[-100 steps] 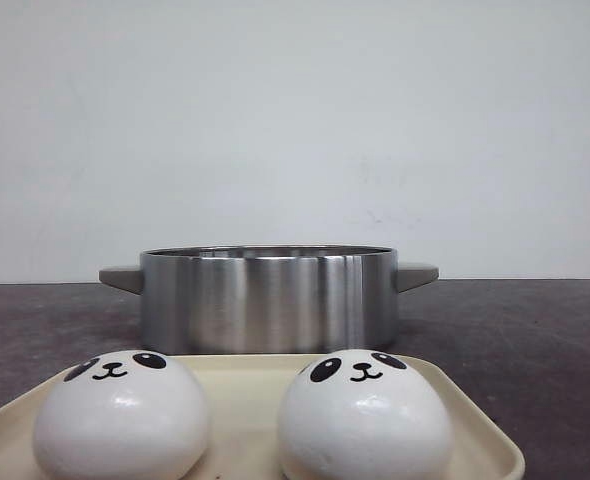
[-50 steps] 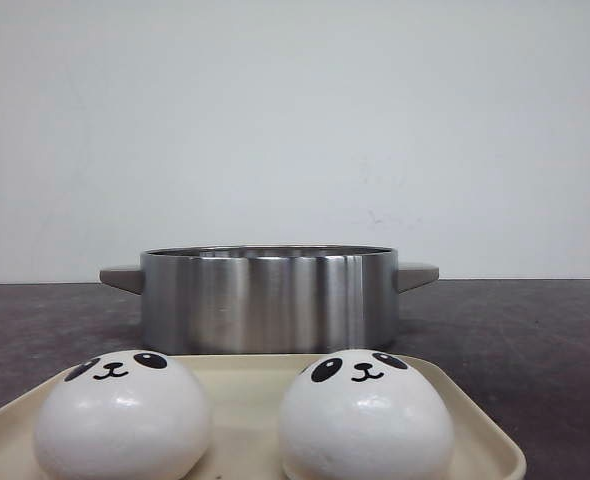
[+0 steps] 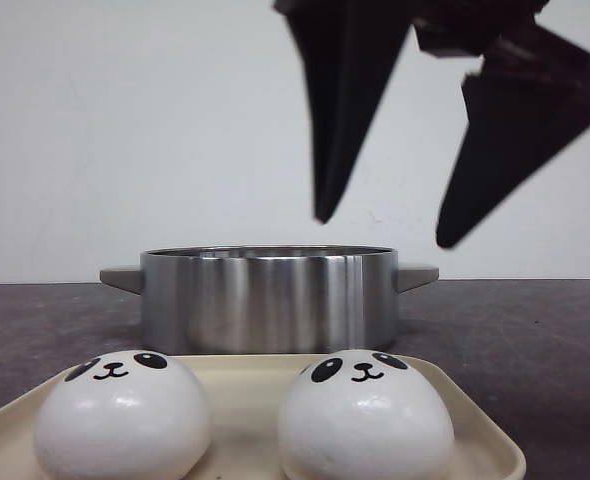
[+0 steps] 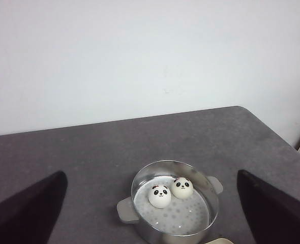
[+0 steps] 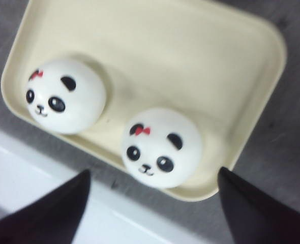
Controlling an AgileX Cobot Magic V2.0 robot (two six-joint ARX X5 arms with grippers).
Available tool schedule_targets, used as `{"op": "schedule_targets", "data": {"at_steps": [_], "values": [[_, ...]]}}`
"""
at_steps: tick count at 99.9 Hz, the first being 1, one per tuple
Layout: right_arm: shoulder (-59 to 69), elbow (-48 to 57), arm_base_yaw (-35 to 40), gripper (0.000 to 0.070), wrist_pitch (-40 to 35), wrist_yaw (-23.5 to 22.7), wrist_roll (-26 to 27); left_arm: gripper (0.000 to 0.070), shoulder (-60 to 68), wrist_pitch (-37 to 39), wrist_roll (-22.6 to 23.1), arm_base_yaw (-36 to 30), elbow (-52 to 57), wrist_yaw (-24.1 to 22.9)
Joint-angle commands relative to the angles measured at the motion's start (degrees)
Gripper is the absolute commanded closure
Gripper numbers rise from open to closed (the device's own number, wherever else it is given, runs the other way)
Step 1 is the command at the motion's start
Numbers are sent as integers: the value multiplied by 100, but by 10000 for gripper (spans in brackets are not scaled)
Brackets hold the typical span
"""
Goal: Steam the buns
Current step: 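Grasp the near panda bun closest to the right gripper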
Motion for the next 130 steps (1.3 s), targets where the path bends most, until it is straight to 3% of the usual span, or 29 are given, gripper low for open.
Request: {"op": "schedule_targets", "data": {"at_steps": [1, 49, 64, 74, 92, 109, 124, 130], "values": [[225, -20, 0, 133, 15, -151, 81, 0, 33, -173, 79, -48, 127, -15], [1558, -22, -17, 150, 503, -560, 81, 0, 131, -170, 151, -48, 105, -11], [1818, -22, -28, 413, 562, -525, 79, 0, 129, -173, 138, -48, 105, -11], [1823, -22, -26, 700, 625, -313, 59, 0, 129, -173, 140, -48, 105, -11], [1504, 118, -2, 696, 660, -52, -15, 0, 129, -173, 140, -48, 105, -9], [654, 999, 120, 697, 656, 492, -219, 0, 129, -173, 140, -48, 105, -11], [431, 2059, 39, 697, 866, 1423, -870, 0, 131, -168, 146, -48, 105, -11], [492, 2387, -208, 697, 957, 1491, -1174, 0, 131, -168, 151, -48, 105, -11]]}}
